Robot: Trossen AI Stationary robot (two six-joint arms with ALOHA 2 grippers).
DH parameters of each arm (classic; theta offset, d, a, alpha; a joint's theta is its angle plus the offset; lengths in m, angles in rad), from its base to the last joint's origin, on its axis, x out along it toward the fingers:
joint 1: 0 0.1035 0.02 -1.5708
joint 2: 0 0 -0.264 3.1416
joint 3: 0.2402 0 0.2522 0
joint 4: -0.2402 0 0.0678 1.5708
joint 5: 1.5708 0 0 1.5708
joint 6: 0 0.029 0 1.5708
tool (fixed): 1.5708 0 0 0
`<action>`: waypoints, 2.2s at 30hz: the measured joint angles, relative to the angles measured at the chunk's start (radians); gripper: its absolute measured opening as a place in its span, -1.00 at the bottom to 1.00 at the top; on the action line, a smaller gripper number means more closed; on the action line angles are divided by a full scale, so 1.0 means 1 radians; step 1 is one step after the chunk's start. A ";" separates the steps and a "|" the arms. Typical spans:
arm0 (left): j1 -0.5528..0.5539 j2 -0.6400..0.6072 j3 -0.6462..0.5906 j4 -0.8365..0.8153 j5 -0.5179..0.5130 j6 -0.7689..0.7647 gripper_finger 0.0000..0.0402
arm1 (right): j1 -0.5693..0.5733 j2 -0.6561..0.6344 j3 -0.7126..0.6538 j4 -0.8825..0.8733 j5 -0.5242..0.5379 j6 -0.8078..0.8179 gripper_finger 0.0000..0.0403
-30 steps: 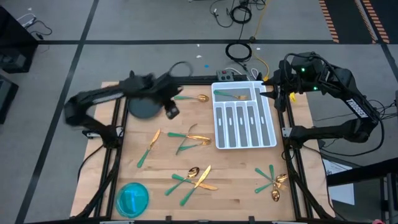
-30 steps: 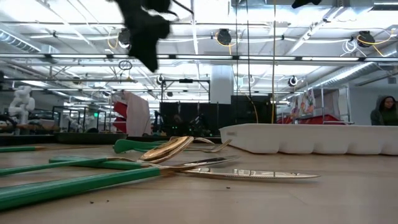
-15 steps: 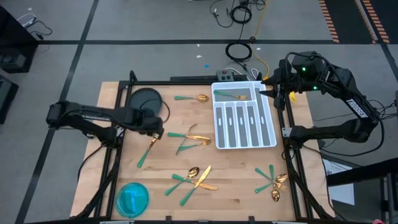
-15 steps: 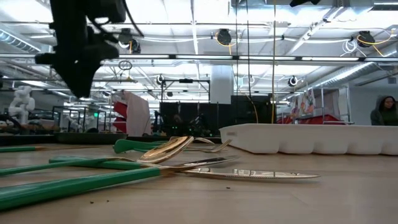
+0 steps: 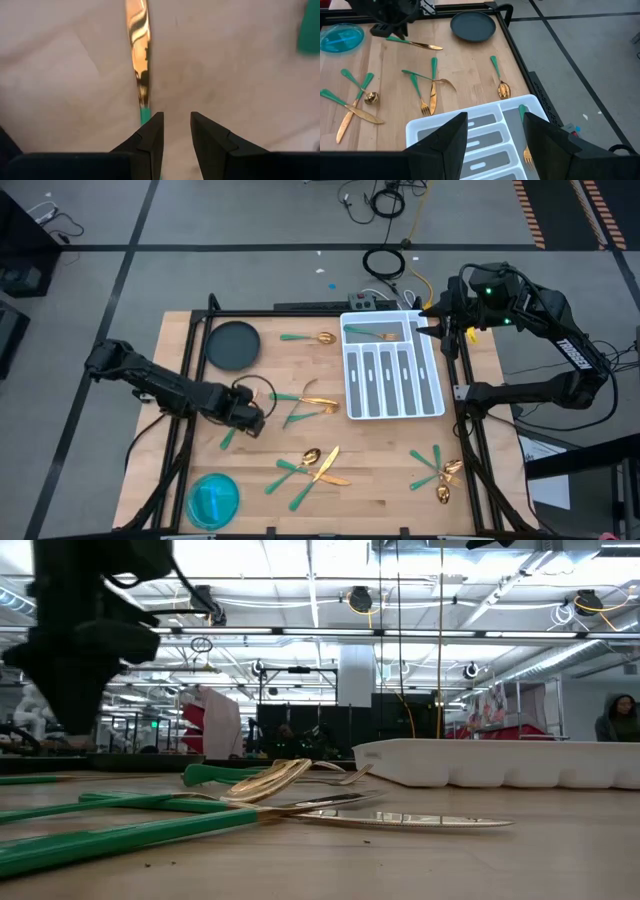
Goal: Sort silverware
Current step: Put the green knife into the silverware tray
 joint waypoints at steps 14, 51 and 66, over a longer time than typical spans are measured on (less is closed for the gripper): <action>-0.079 -0.003 -0.097 0.040 0.046 -0.104 -0.49 | 0.000 0.003 0.000 0.009 -0.001 0.018 -0.07; -0.058 0.087 -0.181 0.246 0.074 0.009 -0.89 | 0.000 0.006 0.000 0.052 -0.027 0.030 -0.07; -0.057 0.075 -0.052 0.142 0.027 0.001 -0.99 | 0.000 0.006 0.000 0.051 -0.027 0.020 -0.07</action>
